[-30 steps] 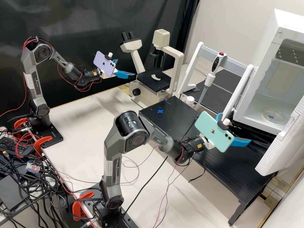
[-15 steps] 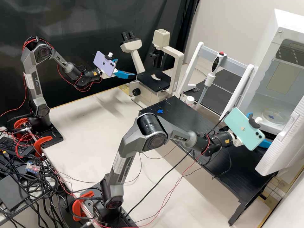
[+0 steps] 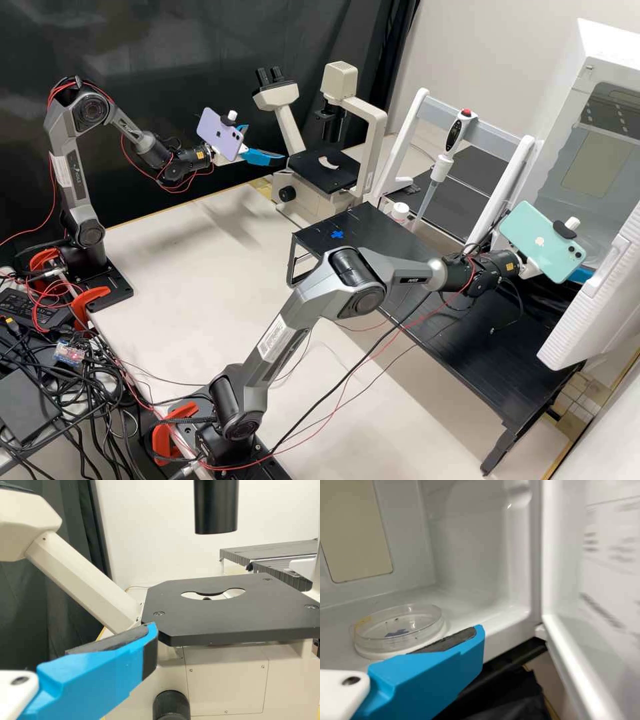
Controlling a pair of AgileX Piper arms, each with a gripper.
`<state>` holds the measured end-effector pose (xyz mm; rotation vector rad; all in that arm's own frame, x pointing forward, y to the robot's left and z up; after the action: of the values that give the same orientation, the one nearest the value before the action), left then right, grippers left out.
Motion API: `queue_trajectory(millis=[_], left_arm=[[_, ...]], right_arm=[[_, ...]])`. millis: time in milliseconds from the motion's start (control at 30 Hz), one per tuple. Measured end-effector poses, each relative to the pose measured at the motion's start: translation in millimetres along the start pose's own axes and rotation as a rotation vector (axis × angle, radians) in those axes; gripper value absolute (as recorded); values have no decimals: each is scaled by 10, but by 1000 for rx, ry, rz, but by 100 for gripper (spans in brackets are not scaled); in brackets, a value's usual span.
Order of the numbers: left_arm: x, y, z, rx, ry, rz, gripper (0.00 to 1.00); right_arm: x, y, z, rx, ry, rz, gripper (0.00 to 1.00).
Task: Move the petri dish to the microscope
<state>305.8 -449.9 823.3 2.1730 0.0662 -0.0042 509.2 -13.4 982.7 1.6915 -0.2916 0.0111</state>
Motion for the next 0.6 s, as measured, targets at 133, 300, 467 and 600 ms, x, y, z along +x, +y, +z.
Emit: queue_trajectory(millis=[133, 300, 467, 600], left_arm=[[0, 0, 0, 0, 0, 0, 100], [0, 0, 0, 0, 0, 0, 100], [0, 0, 0, 0, 0, 0, 100], [0, 0, 0, 0, 0, 0, 100]], right_arm=[[137, -100, -1, -39, -22, -29, 100], [269, -160, 32, -81, -46, -34, 100], [306, -142, 37, -110, -55, -17, 100], [306, -133, 31, -144, -49, -7, 100]])
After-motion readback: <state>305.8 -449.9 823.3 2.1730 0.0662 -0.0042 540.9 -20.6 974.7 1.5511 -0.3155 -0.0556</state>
